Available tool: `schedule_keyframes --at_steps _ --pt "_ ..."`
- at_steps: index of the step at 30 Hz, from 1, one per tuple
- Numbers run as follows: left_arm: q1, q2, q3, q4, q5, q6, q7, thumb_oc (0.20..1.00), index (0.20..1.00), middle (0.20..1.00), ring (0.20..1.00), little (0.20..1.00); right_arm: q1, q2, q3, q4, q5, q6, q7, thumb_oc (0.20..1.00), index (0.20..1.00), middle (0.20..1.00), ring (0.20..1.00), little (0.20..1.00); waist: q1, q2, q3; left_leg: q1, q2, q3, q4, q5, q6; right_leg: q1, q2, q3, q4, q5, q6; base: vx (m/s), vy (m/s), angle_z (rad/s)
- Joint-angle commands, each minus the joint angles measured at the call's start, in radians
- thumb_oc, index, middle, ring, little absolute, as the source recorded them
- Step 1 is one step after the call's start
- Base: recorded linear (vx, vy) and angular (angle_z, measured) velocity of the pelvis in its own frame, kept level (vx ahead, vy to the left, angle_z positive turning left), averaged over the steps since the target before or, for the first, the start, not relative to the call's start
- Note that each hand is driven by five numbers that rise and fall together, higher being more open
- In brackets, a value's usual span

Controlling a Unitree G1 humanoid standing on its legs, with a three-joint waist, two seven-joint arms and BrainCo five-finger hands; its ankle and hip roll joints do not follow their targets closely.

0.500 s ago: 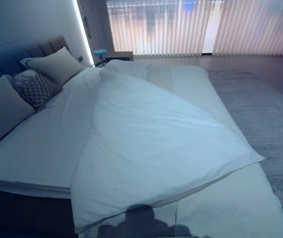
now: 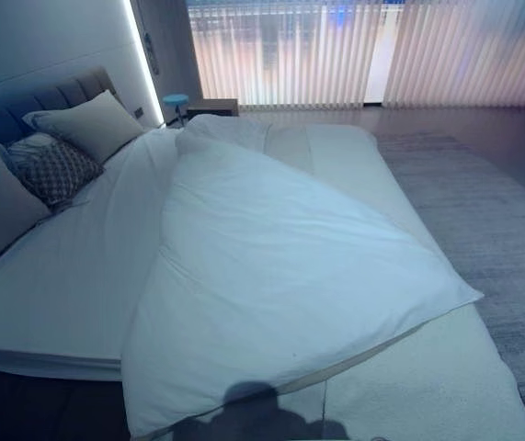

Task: Make the bed

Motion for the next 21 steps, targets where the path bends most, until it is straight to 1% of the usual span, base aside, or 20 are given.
schedule_keyframes --at_steps 1,3,4,6,7,8,9,10,11,12,13,14,15,17,18,21 --pt "-0.052 0.006 0.036 0.033 -0.016 -0.003 0.018 1.0 1.0 1.0 1.0 1.0 -0.074 0.032 -0.002 -0.021 0.085 -0.02 -0.021 1.0 1.0 1.0 1.0 1.0 0.0 -0.061 0.025 -0.005 -0.069 0.022 -0.009 -0.012 0.001 0.037 -0.032 0.043 0.004 0.016 0.099 0.03 0.015 -0.06" --pt "-0.05 0.005 0.041 0.032 -0.022 -0.004 0.027 1.0 1.0 1.0 1.0 1.0 -0.083 0.033 -0.023 -0.092 0.15 -0.033 -0.034 1.0 1.0 1.0 1.0 1.0 -0.001 -0.059 0.033 -0.009 -0.069 0.025 -0.009 -0.011 0.0 0.032 -0.032 0.046 0.004 0.016 0.1 0.02 0.018 -0.07" --pt "-0.05 0.005 0.041 0.032 -0.022 -0.004 0.027 1.0 1.0 1.0 1.0 1.0 -0.083 0.033 -0.023 -0.093 0.15 -0.033 -0.035 1.0 1.0 1.0 1.0 1.0 -0.001 -0.059 0.033 -0.009 -0.069 0.025 -0.009 -0.011 0.0 0.032 -0.032 0.046 0.004 0.016 0.1 0.01 0.013 -0.08" --pt "-0.05 0.004 0.043 0.023 -0.036 -0.006 0.037 1.0 1.0 1.0 1.0 1.0 -0.096 0.03 -0.045 -0.186 0.233 -0.045 -0.049 1.0 1.0 1.0 1.0 1.0 -0.001 -0.057 0.047 -0.021 -0.068 0.026 -0.009 -0.008 0.0 0.019 -0.033 0.045 0.004 0.019 0.101 -0.01 0.009 -0.04" --pt "-0.05 0.004 0.043 0.023 -0.036 -0.006 0.037 1.0 1.0 1.0 1.0 1.0 -0.096 0.03 -0.045 -0.186 0.233 -0.045 -0.049 1.0 1.0 1.0 1.0 1.0 -0.001 -0.057 0.047 -0.021 -0.068 0.026 -0.009 -0.008 0.0 0.019 -0.033 0.045 0.004 0.019 0.101 -0.01 0.011 -0.03" --pt "-0.052 0.004 0.042 0.019 -0.042 -0.007 0.041 1.0 1.0 1.0 1.0 1.0 -0.106 0.027 -0.054 -0.209 0.263 -0.049 -0.054 1.0 1.0 1.0 1.0 1.0 0.0 -0.055 0.053 -0.027 -0.068 0.026 -0.009 -0.007 0.0 0.014 -0.034 0.043 0.004 0.02 0.102 0.0 0.0 0.0" --pt "-0.059 0.004 0.037 0.018 -0.052 -0.008 0.051 1.0 1.0 1.0 1.0 1.0 -0.132 0.025 -0.072 -0.256 0.336 -0.062 -0.073 1.0 1.0 1.0 1.0 1.0 0.001 -0.052 0.066 -0.041 -0.068 0.026 -0.009 -0.003 -0.001 0.0 -0.036 0.041 0.004 0.023 0.103 0.0 0.0 0.0" --pt "-0.059 0.003 0.036 0.018 -0.052 -0.008 0.051 1.0 1.0 1.0 1.0 1.0 -0.132 0.025 -0.072 -0.256 0.336 -0.061 -0.073 1.0 1.0 1.0 1.0 1.0 0.001 -0.052 0.066 -0.041 -0.068 0.026 -0.009 -0.003 -0.001 0.0 -0.036 0.041 0.004 0.024 0.103 -0.04 0.024 0.01" --pt "-0.068 0.003 0.029 0.014 -0.064 -0.009 0.062 1.0 1.0 1.0 1.0 1.0 -0.158 0.021 -0.091 -0.308 0.409 -0.075 -0.091 1.0 1.0 1.0 1.0 1.0 0.004 -0.049 0.081 -0.056 -0.069 0.023 -0.009 0.001 -0.001 -0.013 -0.037 0.038 0.004 0.027 0.103 0.0 0.0 0.0" --pt "-0.068 0.003 0.029 0.014 -0.064 -0.009 0.062 1.0 1.0 1.0 1.0 1.0 -0.158 0.021 -0.091 -0.308 0.409 -0.074 -0.091 1.0 1.0 1.0 1.0 1.0 0.004 -0.049 0.081 -0.056 -0.069 0.023 -0.009 0.001 -0.001 -0.013 -0.037 0.038 0.004 0.027 0.103 -0.04 0.022 0.0" --pt "-0.078 0.002 0.022 0.009 -0.078 -0.011 0.072 1.0 1.0 1.0 1.0 1.0 -0.194 0.017 -0.112 -0.334 0.482 -0.09 -0.112 1.0 1.0 1.0 1.0 1.0 0.007 -0.046 0.096 -0.072 -0.069 0.021 -0.009 0.005 0.0 -0.026 -0.04 0.036 0.004 0.031 0.104 0.0 0.0 0.0" --pt "-0.079 0.002 0.022 0.009 -0.078 -0.011 0.072 1.0 1.0 1.0 1.0 1.0 -0.194 0.017 -0.112 -0.334 0.482 -0.09 -0.112 1.0 1.0 1.0 1.0 1.0 0.007 -0.046 0.096 -0.072 -0.069 0.021 -0.009 0.005 0.0 -0.027 -0.04 0.036 0.004 0.031 0.104 -0.05 0.028 0.01" --pt "-0.09 -0.002 0.012 -0.001 -0.099 -0.01 0.083 1.0 1.0 1.0 1.0 1.0 -0.231 0.009 -0.132 -0.378 0.561 -0.107 -0.136 1.0 1.0 1.0 1.0 1.0 0.009 -0.041 0.116 -0.09 -0.07 0.018 -0.009 0.011 0.0 -0.045 -0.044 0.033 0.009 0.035 0.104 -0.05 0.018 0.03" --pt "-0.103 -0.004 0.004 -0.002 -0.108 -0.01 0.092 1.0 1.0 1.0 1.0 1.0 -0.262 0.006 -0.149 -0.402 0.627 -0.122 -0.157 1.0 1.0 1.0 1.0 1.0 0.012 -0.039 0.129 -0.107 -0.072 0.012 -0.009 0.016 0.0 -0.06 -0.045 0.031 0.012 0.038 0.104 -0.03 0.012 0.08" --pt "-0.103 -0.004 0.004 -0.002 -0.108 -0.01 0.092 1.0 1.0 1.0 1.0 1.0 -0.262 0.006 -0.149 -0.402 0.627 -0.121 -0.157 1.0 1.0 1.0 1.0 1.0 0.012 -0.039 0.128 -0.107 -0.072 0.012 -0.009 0.016 0.0 -0.061 -0.046 0.031 0.012 0.038 0.104 -0.01 0.009 0.06" --pt "-0.121 -0.013 -0.015 -0.012 -0.133 -0.007 0.111 1.0 1.0 1.0 1.0 1.0 -0.325 -0.001 -0.192 -0.452 0.755 -0.164 -0.209 1.0 1.0 1.0 1.0 1.0 0.017 -0.027 0.158 -0.139 -0.077 0.005 -0.009 0.027 0.002 -0.098 -0.054 0.026 0.034 0.038 0.103 -0.02 0.018 0.06"
